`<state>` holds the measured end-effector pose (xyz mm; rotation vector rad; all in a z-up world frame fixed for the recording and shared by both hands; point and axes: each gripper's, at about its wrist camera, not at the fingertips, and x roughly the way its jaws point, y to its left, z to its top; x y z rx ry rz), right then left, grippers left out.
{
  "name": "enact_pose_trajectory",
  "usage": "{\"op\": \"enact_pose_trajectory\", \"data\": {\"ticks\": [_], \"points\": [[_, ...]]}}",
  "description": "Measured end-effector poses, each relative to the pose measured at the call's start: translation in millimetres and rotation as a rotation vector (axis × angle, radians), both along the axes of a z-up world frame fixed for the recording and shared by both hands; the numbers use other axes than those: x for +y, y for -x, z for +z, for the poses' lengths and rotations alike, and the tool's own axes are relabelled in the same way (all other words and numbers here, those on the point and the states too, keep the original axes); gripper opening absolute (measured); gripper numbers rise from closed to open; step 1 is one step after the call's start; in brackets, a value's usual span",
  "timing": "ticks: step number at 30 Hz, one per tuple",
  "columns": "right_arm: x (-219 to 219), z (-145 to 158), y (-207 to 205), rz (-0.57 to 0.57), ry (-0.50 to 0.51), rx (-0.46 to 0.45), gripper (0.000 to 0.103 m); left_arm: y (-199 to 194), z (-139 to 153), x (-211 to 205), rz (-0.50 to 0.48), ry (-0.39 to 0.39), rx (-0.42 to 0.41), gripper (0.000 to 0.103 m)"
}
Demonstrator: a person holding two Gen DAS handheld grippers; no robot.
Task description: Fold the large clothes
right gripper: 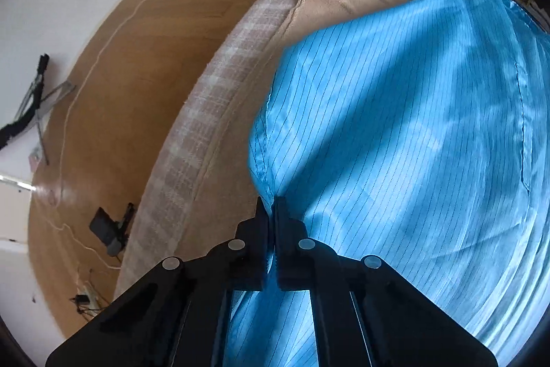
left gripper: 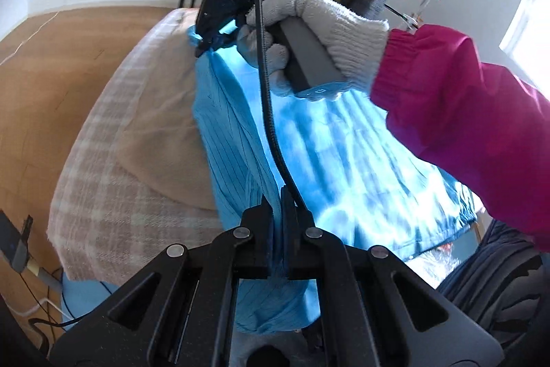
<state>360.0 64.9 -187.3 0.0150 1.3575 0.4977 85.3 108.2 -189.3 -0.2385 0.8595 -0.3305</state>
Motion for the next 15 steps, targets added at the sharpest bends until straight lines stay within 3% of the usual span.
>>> {"op": "enact_pose_trajectory", "data": {"ticks": [6, 15], "points": [[-66, 35, 2, -0.083, -0.217, -0.044, 0.001, -2, 18, -44, -0.107, -0.043, -0.021, 0.0], [-211, 53, 19, -0.255, -0.392, -0.081, 0.001, 0, 27, -124, -0.266, -0.088, -0.015, 0.0]]}}
